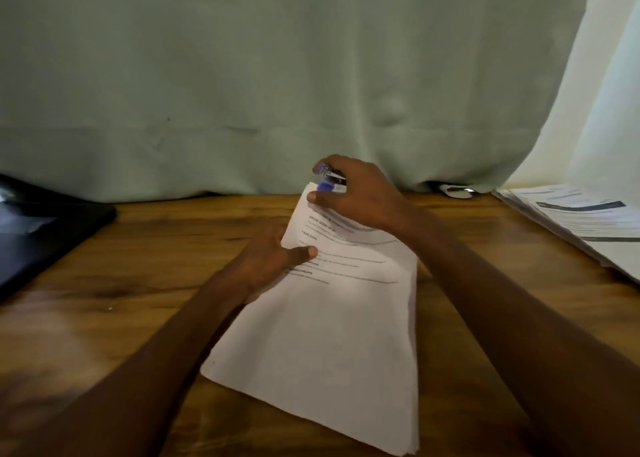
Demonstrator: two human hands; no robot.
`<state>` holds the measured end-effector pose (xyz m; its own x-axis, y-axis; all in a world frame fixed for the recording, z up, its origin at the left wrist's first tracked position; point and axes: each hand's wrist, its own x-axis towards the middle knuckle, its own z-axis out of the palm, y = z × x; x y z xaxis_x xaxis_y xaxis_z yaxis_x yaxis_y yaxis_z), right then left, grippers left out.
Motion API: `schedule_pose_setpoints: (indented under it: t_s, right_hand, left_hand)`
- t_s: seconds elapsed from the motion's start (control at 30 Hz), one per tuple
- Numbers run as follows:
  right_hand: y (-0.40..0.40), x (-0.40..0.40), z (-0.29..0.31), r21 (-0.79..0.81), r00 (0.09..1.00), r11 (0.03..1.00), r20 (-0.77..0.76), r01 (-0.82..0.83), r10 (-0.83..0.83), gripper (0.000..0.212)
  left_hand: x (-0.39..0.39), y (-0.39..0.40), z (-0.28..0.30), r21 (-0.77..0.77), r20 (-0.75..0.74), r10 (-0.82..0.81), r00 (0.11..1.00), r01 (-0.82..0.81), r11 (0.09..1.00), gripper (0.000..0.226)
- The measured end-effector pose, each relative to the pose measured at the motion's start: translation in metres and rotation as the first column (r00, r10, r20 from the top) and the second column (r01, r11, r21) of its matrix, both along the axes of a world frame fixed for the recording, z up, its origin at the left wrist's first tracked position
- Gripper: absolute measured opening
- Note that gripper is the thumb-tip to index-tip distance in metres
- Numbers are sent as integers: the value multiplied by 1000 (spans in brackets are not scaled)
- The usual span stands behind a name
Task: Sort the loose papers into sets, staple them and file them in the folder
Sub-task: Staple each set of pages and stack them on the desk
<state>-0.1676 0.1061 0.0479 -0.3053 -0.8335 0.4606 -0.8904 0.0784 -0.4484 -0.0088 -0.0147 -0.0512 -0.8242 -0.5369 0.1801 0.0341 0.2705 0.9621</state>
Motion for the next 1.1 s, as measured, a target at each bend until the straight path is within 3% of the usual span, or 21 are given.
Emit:
schedule_pose_setpoints:
  t_s: [0.1,0.2,0.47,0.8,0.9,1.1]
  right_hand:
    - [-27,-13,-7,130,1000,992,23,0,-3,46]
    - [-28,-32,-12,158,999,987,-31,-14,19,35]
    - [-12,-55,-41,53,997,998,-74,40,-36,19]
    - [-20,-31,-46,47,983,982,6,-183,183,31]
    - [-23,-28,-48,93,984,980,-13,-178,180,41]
    - [-27,-24,-55,63,985,984,31,-169,167,40]
  left_hand:
    - [-3,-7,-1,-46,4,22,1000,-21,999,31]
    - [-8,-18,-1,-57,-17,63,998,-64,996,26]
    - [-5,-17,3,43,-63,21,998,-18,999,35]
    - [1,-29,12,122,-116,216,969,-202,972,18]
    - [-1,-27,9,79,-87,224,971,-217,973,18]
    - [-4,-26,8,49,-76,231,970,-228,973,17]
